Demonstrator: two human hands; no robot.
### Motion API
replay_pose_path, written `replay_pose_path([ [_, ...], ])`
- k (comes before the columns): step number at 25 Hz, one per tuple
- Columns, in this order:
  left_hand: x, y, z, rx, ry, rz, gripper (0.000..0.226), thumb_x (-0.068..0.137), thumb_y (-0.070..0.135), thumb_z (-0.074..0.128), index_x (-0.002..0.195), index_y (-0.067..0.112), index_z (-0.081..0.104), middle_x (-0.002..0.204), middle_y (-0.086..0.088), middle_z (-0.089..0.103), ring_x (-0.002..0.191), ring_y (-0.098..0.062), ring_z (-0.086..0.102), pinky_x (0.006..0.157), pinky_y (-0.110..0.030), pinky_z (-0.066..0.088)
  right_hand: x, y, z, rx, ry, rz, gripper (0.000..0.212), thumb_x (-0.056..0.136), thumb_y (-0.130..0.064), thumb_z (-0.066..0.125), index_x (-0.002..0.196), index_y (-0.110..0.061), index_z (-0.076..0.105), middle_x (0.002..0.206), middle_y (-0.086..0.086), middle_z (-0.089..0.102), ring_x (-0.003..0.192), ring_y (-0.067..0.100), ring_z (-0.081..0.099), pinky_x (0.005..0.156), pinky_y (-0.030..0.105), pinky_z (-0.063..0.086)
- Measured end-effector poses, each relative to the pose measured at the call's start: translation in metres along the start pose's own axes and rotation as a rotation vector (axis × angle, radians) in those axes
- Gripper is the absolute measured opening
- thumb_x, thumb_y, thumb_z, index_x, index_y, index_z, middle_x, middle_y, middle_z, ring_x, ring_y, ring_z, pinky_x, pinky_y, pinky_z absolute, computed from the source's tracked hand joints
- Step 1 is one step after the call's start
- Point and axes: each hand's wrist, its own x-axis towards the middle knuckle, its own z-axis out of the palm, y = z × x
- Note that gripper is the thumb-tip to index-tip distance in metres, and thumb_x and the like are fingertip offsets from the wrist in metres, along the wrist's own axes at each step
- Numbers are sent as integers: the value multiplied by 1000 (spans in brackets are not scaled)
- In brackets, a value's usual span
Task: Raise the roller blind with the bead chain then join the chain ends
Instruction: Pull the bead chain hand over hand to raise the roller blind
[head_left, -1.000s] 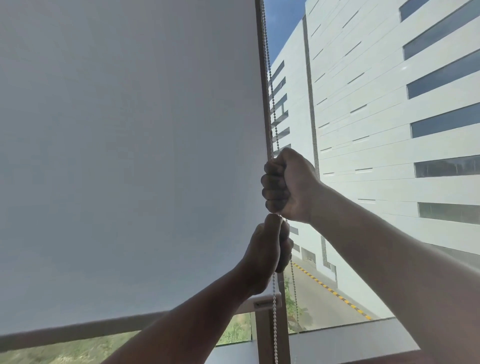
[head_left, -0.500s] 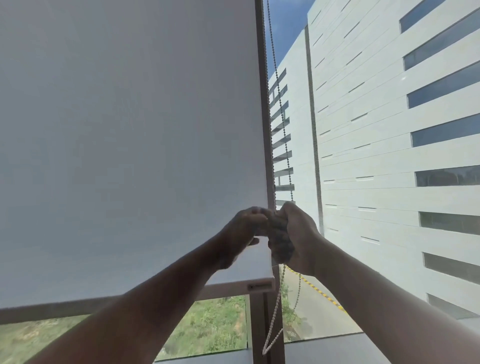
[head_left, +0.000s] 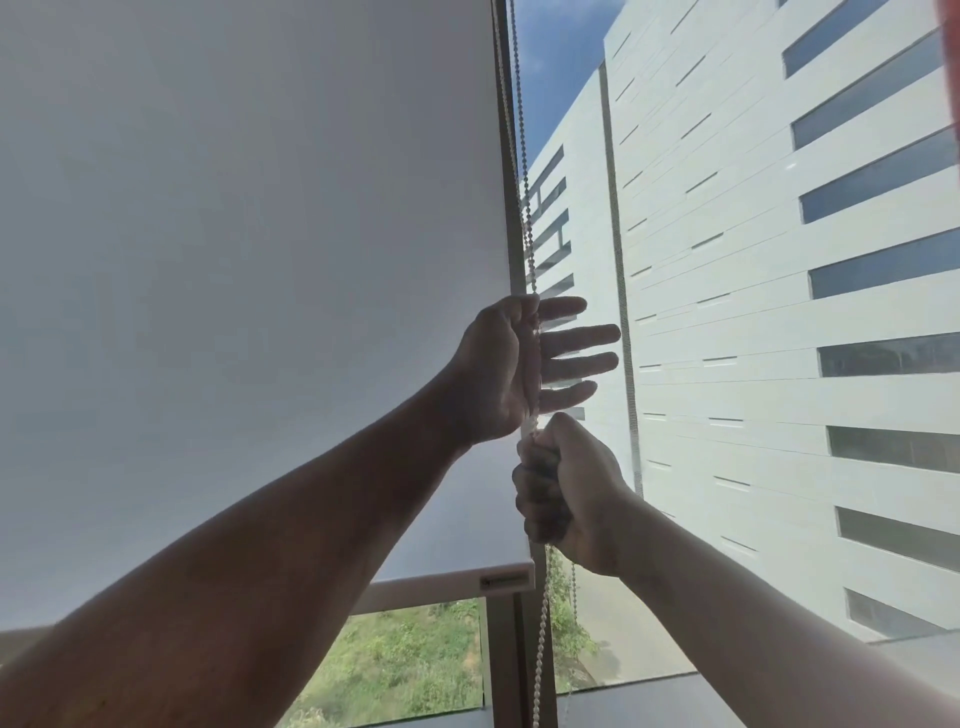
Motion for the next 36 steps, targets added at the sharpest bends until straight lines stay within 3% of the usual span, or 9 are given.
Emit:
replay_pose_path([
  [2,0,-2,4,-20,39,13,45,102,30,30,93,9,69,76,-7,74,60,-21,65,61,-29,42,-1,-2,0,-19,0,-10,36,91,-28,36,59,-20,22,51,0,22,49,19,11,52,34,10],
  [4,1,-6,7,-112,98,42,37,94,26,33,58,20,40,49,3,35,41,-14,23,47,-23,18,0,-2,0,-28,-5,-19,37,90,-28,36,56,-21,23,50,-1,22,48,18,12,49,31,10],
  [6,1,-11,7,-147,120,97,36,92,23,31,59,25,15,51,4,14,38,-11,11,41,-16,13,0,0,-1,-29,-9,-24,39,90,-27,36,54,-21,25,49,-1,24,47,17,13,47,29,12],
  [11,-4,-21,0,-55,130,112,29,92,21,27,72,24,7,54,0,10,38,-13,10,42,-16,14,1,12,-3,-30,-19,9,35,89,-28,38,58,-20,24,51,0,23,49,18,11,54,35,8],
  [18,-21,-91,-22,-30,202,78,34,94,22,28,63,23,14,56,-2,9,43,-16,6,42,-17,15,-7,72,-11,-72,-30,161,35,92,-27,38,58,-21,28,53,2,27,57,21,9,56,35,8],
  [21,-26,-110,-33,-29,197,81,46,96,23,26,50,23,25,44,2,19,34,-14,15,41,-16,23,-11,84,-19,-158,-90,169,36,99,-25,38,64,-15,45,57,9,51,48,19,34,50,31,25],
  [23,-28,-111,-37,-36,170,90,48,97,23,27,49,24,28,42,3,22,33,-13,18,42,-18,26,-9,74,-24,-285,-101,110,37,103,-24,37,81,-7,62,76,12,70,66,22,58,66,36,43],
  [28,-36,-104,-30,-36,108,64,43,94,25,31,51,26,33,46,7,20,38,-11,13,44,-19,17,20,-17,-22,-133,18,-152,37,93,-8,36,110,-7,69,103,12,74,101,31,63,98,48,42],
  [36,-39,-103,-15,-84,42,51,31,86,25,36,67,26,12,54,4,11,44,-13,5,41,-15,14,31,-95,28,146,-189,-154,40,97,-12,32,98,-3,71,80,13,77,55,19,64,51,24,51],
])
